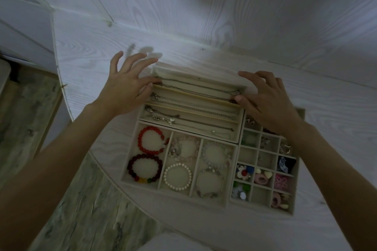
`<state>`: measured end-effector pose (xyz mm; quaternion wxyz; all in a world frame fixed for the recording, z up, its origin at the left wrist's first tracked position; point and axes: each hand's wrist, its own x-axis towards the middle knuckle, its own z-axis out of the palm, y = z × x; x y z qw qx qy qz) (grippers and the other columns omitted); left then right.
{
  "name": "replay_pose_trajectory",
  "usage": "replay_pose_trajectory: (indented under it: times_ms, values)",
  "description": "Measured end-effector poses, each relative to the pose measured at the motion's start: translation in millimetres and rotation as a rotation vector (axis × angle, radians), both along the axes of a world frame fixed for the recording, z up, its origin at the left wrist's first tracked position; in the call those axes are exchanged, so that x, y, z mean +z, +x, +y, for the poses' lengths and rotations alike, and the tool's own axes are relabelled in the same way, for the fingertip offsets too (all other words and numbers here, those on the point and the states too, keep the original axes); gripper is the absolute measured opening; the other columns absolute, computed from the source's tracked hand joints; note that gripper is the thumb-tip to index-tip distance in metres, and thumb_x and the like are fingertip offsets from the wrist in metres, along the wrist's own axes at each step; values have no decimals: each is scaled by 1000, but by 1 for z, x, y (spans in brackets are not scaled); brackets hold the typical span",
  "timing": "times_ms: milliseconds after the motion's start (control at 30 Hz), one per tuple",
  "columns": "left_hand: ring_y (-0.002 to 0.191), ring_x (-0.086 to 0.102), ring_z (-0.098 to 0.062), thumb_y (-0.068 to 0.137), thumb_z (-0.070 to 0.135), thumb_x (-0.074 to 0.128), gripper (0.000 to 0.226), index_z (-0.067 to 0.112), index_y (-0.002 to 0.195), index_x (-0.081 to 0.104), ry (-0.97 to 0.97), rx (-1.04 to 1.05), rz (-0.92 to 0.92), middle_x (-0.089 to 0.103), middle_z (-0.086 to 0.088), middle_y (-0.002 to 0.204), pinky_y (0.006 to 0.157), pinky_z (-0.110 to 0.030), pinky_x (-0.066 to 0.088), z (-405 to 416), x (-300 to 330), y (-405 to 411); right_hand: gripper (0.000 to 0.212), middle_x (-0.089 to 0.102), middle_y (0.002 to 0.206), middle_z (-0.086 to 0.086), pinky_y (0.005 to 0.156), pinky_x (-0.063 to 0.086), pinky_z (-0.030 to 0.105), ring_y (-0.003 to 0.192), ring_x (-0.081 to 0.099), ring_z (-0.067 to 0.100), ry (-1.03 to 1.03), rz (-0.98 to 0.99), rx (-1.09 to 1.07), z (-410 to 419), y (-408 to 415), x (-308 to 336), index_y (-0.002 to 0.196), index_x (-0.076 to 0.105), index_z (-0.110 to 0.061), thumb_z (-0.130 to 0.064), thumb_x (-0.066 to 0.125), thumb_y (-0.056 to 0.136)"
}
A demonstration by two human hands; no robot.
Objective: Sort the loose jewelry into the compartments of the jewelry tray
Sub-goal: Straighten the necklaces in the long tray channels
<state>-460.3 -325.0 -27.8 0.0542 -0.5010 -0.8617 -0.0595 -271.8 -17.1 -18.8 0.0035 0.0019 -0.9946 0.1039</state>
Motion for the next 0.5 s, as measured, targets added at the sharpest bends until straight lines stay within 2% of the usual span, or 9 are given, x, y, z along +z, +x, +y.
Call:
replay_pose_trajectory:
  times_ms: [67, 167, 267, 433, 500]
  values:
    - [131, 38, -28, 95, 31, 37, 39, 20, 103, 74, 5, 29, -14, 50, -6, 140, 109, -57, 13, 1, -1, 3, 59, 43, 143, 3, 91, 24, 36, 123, 31, 26, -43, 4, 22, -1, -1, 0, 98, 75, -24, -50, 22, 97]
    - [130, 39, -28, 95, 30, 36, 40, 17, 100, 74, 15, 44, -11, 51, -7, 138, 109, -55, 13, 2, -2, 4, 59, 43, 143, 2, 92, 25, 37, 125, 31, 26, -68, -5, 96, -1, -3, -4, 92, 76, -21, -50, 25, 97]
    - [129, 40, -28, 95, 30, 37, 41, 16, 100, 75, 6, 35, 12, 52, -7, 137, 109, -54, 12, 3, -2, 4, 57, 47, 140, 3, 91, 27, 38, 124, 33, 26, -85, 31, 59, 0, -3, -4, 85, 75, -16, -48, 29, 96]
    - [129, 41, -29, 95, 30, 37, 40, 16, 100, 74, -2, 36, 17, 52, -6, 137, 110, -54, 12, 4, -1, 4, 28, 57, 125, 9, 85, 29, 33, 114, 37, 27, -194, 173, -33, -7, -12, -11, 81, 73, -16, -37, 55, 85]
    - [129, 41, -29, 95, 30, 37, 41, 15, 100, 74, -1, 40, 10, 52, -7, 137, 110, -54, 12, 4, -1, 5, 16, 59, 122, 9, 83, 27, 30, 113, 37, 27, -198, 171, -53, -12, -21, -13, 75, 74, -18, -32, 66, 78]
